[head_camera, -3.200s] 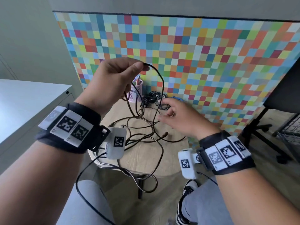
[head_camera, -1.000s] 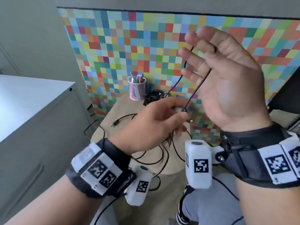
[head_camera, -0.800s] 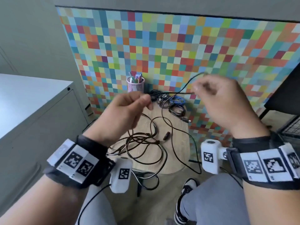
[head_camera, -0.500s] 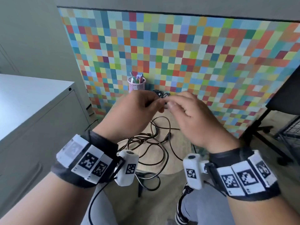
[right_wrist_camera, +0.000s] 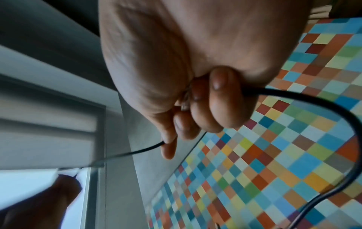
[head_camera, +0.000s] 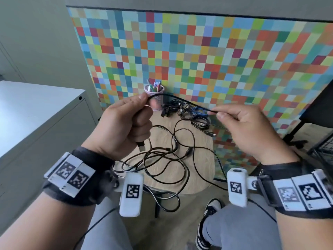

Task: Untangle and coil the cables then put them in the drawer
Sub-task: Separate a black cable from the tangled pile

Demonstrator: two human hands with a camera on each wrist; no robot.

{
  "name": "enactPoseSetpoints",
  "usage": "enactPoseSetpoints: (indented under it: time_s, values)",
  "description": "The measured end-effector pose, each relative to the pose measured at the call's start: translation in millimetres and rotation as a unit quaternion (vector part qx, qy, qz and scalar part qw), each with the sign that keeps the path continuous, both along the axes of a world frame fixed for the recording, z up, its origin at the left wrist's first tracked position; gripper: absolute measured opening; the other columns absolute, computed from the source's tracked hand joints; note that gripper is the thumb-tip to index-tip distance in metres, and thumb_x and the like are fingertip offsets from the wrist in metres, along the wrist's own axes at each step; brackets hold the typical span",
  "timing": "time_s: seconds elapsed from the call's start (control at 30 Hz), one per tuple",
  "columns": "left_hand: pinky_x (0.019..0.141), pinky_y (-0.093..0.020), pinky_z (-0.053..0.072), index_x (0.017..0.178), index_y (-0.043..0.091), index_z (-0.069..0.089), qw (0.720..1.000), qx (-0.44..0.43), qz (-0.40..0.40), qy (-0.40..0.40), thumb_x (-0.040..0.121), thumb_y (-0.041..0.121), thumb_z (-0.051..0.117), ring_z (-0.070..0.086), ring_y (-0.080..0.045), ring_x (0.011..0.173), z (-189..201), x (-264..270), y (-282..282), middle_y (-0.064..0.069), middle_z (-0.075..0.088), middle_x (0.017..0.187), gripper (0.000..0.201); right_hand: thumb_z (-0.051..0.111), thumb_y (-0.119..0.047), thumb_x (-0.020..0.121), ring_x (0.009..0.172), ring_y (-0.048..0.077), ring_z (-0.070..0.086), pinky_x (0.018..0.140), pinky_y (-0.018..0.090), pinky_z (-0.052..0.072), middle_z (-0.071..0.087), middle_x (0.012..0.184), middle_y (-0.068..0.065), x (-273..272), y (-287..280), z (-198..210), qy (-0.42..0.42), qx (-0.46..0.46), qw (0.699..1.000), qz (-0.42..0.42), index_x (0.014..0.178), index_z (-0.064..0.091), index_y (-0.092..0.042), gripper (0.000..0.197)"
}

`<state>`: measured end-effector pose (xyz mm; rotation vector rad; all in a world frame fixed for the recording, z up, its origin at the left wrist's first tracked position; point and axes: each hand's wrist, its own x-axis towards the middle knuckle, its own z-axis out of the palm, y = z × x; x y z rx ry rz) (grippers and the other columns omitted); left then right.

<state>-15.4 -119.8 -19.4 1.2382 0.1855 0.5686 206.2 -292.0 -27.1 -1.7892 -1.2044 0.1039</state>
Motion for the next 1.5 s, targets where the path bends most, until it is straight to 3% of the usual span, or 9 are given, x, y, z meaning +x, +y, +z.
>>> enactPoseSetpoints:
  time_s: [0.2,0.3,0.4,0.57,0.77,0.93,1.1,1.33,1.5]
  values:
    - [0.041,-0.021,0.009,0.135,0.017,0.063,0.999,-0.023,0.004,-0.025,0.108,0.024,0.039,0.013,-0.009,0.043,-6,26,-33,0.005,0.029,0.053,0.037,0.061,-0.033,0.102,0.094,0.009,0.070,0.088,0.035,0.057,0.077,0.098,-0.015,-36,16,-30,-0.068,-0.162,0.983,0.057,0.106,0.075,-0.045,0.019]
    - [0.041,-0.022,0.038,0.133,0.014,0.058,0.989,0.122,0.073,0.032,0.112,0.012,0.035,0.047,-0.014,0.045,-17,39,-46,-0.004,0.066,0.069,0.032,0.060,-0.037,0.101,0.078,0.016,0.063,0.072,0.037,0.052,0.066,0.078,-0.009,-57,17,-32,-0.126,-0.202,0.968,0.085,0.091,0.069,-0.034,0.013]
    - [0.073,-0.033,0.059,0.128,0.019,0.058,0.974,0.202,0.089,0.056,0.112,0.011,0.035,0.067,-0.019,0.070,-26,39,-47,-0.002,0.077,0.090,0.029,0.062,-0.041,0.099,0.078,0.023,0.062,0.070,0.043,0.051,0.065,0.075,-0.001,-61,14,-29,-0.134,-0.219,0.963,0.088,0.073,0.057,-0.030,0.029]
    - [0.110,-0.035,0.048,0.127,0.024,0.059,0.960,0.257,0.073,0.079,0.106,0.024,0.041,0.068,-0.012,0.118,-29,38,-43,0.003,0.079,0.109,0.027,0.063,-0.040,0.099,0.071,0.006,0.060,0.069,0.040,0.051,0.071,0.086,-0.019,-57,7,-15,-0.111,-0.207,0.965,0.117,0.093,0.076,-0.024,0.022]
    - [0.106,-0.023,0.048,0.135,0.013,0.062,0.936,0.335,0.040,0.099,0.110,0.010,0.041,0.066,0.001,0.116,-26,42,-49,0.007,0.074,0.121,0.033,0.066,-0.025,0.093,0.069,0.000,0.055,0.057,0.018,0.035,0.058,0.072,-0.025,-61,9,-12,-0.120,-0.165,0.970,0.131,0.068,0.062,-0.041,0.030]
    - [0.102,-0.031,0.054,0.132,0.015,0.060,0.954,0.280,0.035,0.104,0.111,0.013,0.038,0.070,-0.008,0.114,-23,42,-48,0.000,0.076,0.118,0.031,0.067,-0.029,0.095,0.070,-0.007,0.058,0.061,0.015,0.039,0.064,0.074,-0.030,-65,9,-18,-0.070,-0.153,0.975,0.148,0.090,0.076,-0.038,0.014]
    - [0.058,-0.021,0.046,0.105,0.023,0.070,0.882,0.425,-0.008,0.202,0.110,0.019,0.043,0.057,-0.004,0.055,-25,34,-35,0.008,0.064,0.067,0.028,0.073,-0.025,0.094,0.077,-0.001,0.069,0.073,0.027,0.054,0.075,0.079,-0.021,-51,-2,4,-0.049,-0.156,0.974,0.155,0.084,0.082,-0.032,0.015]
    - [0.041,-0.025,0.014,0.070,0.014,0.062,0.974,0.147,-0.125,0.122,0.101,0.031,0.043,0.019,-0.013,0.044,-29,18,-26,-0.002,0.026,0.052,0.040,0.076,-0.020,0.091,0.086,-0.015,0.068,0.077,0.003,0.047,0.073,0.084,-0.035,-4,-15,15,-0.011,0.004,0.999,0.039,0.095,0.081,-0.029,0.011]
    - [0.035,-0.017,0.018,0.085,0.013,0.051,0.995,-0.040,-0.067,-0.057,0.106,0.026,0.036,0.033,-0.009,0.037,-13,21,-33,-0.002,0.044,0.055,0.029,0.071,-0.024,0.097,0.094,-0.011,0.069,0.090,0.020,0.056,0.074,0.095,-0.031,-23,9,-18,0.004,-0.017,0.999,0.037,0.105,0.078,-0.037,0.017]
